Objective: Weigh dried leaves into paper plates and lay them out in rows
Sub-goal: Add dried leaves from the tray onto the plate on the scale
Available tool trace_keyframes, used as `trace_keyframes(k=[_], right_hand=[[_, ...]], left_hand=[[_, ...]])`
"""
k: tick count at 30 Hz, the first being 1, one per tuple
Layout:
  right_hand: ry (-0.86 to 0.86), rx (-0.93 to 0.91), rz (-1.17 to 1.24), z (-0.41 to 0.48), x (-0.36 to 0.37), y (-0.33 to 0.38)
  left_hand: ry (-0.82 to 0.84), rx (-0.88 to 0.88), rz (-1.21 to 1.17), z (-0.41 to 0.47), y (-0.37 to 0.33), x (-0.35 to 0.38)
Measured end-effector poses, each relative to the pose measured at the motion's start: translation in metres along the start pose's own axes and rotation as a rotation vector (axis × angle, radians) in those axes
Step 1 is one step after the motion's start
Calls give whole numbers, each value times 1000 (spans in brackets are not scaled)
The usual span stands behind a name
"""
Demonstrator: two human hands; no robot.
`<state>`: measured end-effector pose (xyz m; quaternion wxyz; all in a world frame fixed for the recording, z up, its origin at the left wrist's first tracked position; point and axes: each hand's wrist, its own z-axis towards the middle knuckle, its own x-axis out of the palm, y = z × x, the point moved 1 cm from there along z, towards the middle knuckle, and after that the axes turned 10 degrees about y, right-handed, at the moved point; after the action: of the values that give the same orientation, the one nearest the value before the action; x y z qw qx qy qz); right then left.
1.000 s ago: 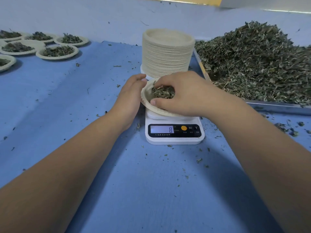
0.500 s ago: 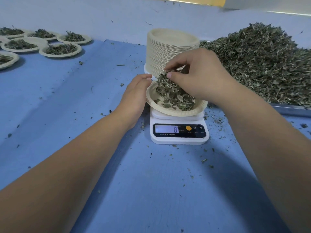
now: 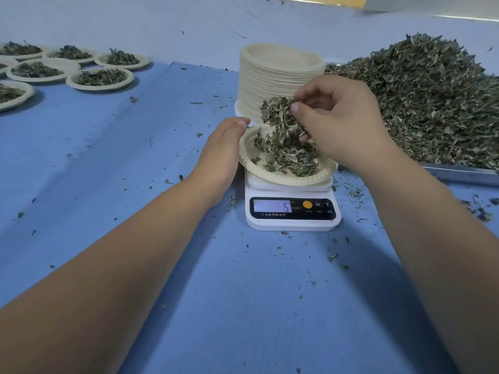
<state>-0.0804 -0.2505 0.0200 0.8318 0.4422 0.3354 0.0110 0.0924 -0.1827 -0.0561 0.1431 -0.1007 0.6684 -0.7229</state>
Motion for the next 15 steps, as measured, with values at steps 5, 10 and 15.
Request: trace_keyframes(k=[5, 10, 15], right_hand=[[-115, -21, 37, -1, -8, -4], [-9, 17, -21, -7, -3, -9], [0, 2, -69, -7, -4, -7]], left_hand=[[7, 12, 39, -2, -2, 1], [9, 34, 66, -5, -5, 3], [14, 75, 84, -8, -7, 4]])
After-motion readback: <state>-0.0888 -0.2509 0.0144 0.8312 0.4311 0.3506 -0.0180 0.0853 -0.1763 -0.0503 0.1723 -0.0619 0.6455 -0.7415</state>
